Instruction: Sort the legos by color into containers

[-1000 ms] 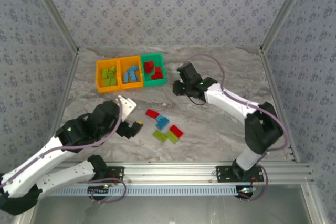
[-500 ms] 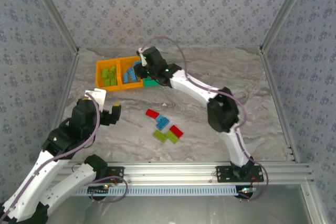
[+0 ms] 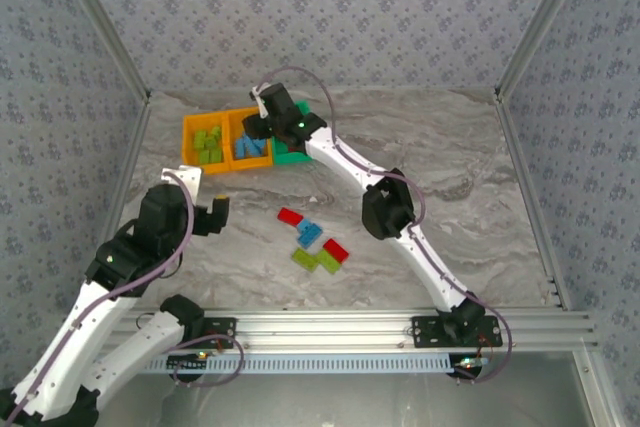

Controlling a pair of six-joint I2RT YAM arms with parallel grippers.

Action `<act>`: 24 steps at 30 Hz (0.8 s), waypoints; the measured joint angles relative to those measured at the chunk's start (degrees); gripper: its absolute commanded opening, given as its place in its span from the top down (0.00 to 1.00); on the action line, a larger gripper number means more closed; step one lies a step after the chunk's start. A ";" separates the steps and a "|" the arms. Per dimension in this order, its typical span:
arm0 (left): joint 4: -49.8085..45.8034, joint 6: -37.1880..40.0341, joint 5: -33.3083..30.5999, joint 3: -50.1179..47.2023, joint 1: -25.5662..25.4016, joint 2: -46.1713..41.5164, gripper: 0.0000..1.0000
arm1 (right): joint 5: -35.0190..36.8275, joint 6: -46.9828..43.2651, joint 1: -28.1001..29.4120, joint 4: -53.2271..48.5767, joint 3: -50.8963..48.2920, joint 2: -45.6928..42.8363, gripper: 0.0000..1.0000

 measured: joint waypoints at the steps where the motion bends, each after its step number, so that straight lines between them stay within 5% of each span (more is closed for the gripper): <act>1: 0.00 0.02 0.20 0.00 0.31 0.09 0.01 | -0.15 -0.22 -0.09 -0.24 0.13 -0.07 0.41; 9: 0.02 -0.44 1.18 -0.02 1.07 2.23 0.01 | -0.83 -2.01 1.29 -6.38 -4.15 -8.22 0.42; 14: 0.00 -4.35 2.78 0.07 1.22 4.63 0.01 | -0.22 -3.08 4.24 -6.43 -26.80 -31.21 0.38; 24: 7.37 -28.22 13.05 0.02 1.01 20.59 0.03 | 2.62 -0.76 10.60 -5.33 -71.21 -82.25 0.22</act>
